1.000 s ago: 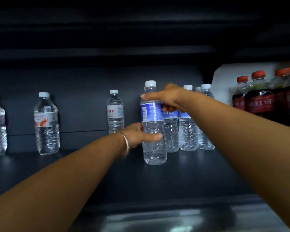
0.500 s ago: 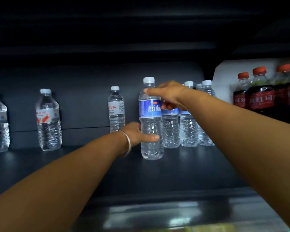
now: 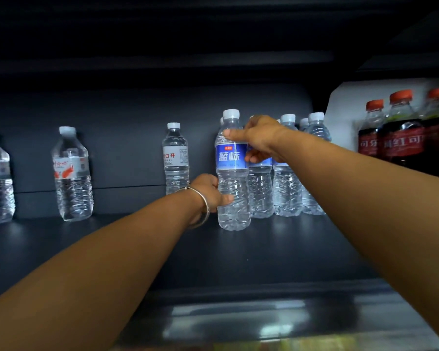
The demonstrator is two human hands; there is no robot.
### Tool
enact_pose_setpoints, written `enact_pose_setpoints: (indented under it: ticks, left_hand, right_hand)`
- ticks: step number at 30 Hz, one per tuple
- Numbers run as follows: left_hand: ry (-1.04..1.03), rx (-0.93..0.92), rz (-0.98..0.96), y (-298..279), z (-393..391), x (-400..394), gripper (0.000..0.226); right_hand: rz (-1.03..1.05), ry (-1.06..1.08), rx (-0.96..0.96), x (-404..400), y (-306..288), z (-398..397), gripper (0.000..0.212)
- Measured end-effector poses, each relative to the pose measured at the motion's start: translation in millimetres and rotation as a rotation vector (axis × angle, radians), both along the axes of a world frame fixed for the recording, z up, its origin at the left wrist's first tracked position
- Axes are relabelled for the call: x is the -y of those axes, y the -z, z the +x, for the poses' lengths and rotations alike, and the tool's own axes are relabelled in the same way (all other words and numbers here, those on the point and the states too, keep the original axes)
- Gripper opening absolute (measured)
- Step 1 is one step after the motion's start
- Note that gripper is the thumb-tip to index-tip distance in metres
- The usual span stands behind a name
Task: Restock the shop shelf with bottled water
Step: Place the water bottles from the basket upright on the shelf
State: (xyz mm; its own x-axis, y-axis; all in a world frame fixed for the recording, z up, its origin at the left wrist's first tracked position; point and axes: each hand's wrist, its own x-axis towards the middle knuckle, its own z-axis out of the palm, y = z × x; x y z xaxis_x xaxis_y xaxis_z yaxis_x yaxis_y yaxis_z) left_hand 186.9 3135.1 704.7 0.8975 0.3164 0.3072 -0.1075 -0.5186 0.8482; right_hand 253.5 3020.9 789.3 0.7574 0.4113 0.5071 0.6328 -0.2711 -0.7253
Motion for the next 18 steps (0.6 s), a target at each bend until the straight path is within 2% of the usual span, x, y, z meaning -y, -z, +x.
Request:
enact_pose_setpoints:
  ticks: [5,8,10,12,15,18]
  left_hand:
    - [0.003,-0.012,-0.028,-0.2,-2.6,2.0,0.018]
    - [-0.063,-0.01,-0.009,-1.1,-0.6,0.3,0.013]
    - [-0.119,-0.011,0.034,-1.2,1.6,-0.7,0.032]
    - [-0.146,-0.016,0.093,-2.6,-10.5,9.6,0.05]
    - [-0.223,0.013,0.304,-3.6,-32.6,27.1,0.046]
    - [-0.24,0.1,0.576,-1.9,-63.2,47.8,0.05]
  right_hand:
    - [0.016,-0.017,-0.01,2.2,3.2,1.3,0.041]
    - [0.049,-0.003,-0.021,5.5,9.2,-3.5,0.043]
    - [0.067,0.033,-0.01,11.6,15.9,-10.4,0.044]
    - [0.037,0.122,0.077,23.1,25.1,-20.4,0.036]
    - [-0.251,0.316,0.331,49.8,42.5,-44.8,0.04]
    - [-0.521,0.474,0.451,81.0,64.5,-85.4,0.05]
